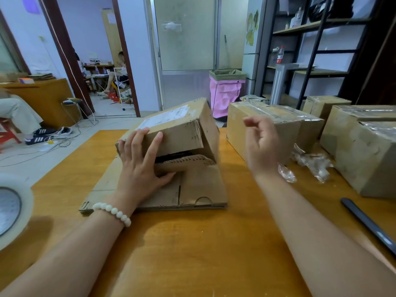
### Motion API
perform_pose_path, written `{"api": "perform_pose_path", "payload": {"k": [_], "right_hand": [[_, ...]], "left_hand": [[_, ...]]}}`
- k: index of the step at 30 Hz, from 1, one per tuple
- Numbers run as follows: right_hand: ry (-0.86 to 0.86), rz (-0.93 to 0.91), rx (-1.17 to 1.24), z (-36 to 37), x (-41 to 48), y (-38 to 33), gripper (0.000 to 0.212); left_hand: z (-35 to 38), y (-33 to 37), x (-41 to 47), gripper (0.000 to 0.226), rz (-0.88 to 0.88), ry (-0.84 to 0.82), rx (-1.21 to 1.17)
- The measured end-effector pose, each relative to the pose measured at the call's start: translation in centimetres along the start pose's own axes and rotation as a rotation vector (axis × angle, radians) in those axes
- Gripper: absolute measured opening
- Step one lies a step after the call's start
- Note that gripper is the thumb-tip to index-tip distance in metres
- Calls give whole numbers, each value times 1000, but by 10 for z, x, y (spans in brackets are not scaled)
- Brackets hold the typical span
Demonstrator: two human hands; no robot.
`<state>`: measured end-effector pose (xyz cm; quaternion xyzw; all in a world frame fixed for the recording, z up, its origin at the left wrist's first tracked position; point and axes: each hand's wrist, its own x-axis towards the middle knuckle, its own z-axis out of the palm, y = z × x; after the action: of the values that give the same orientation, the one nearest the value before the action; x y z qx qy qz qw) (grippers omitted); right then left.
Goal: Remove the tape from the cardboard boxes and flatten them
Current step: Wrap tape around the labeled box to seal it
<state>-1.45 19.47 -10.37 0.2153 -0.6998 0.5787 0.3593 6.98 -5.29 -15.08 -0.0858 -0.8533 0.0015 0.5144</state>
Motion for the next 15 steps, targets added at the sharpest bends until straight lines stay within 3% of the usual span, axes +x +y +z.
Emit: {"api": "perform_pose_path", "payload": {"k": [3,7,10,15], "right_hand": [[-282,239,129,10,-11,-7,41],[-455,462,210,12,-14,2,68],[-517,483,179,14,-18,7,58],[-661,383,104,18,-27,-2,37]], "left_hand": [[-1,-1,2,93,129,-13,-115],[2,-9,-1,106,174,-78,-152],[0,-17,-8,110,27,-203,-159],[-15,-22,-10,134,-190,-513,-458]]}}
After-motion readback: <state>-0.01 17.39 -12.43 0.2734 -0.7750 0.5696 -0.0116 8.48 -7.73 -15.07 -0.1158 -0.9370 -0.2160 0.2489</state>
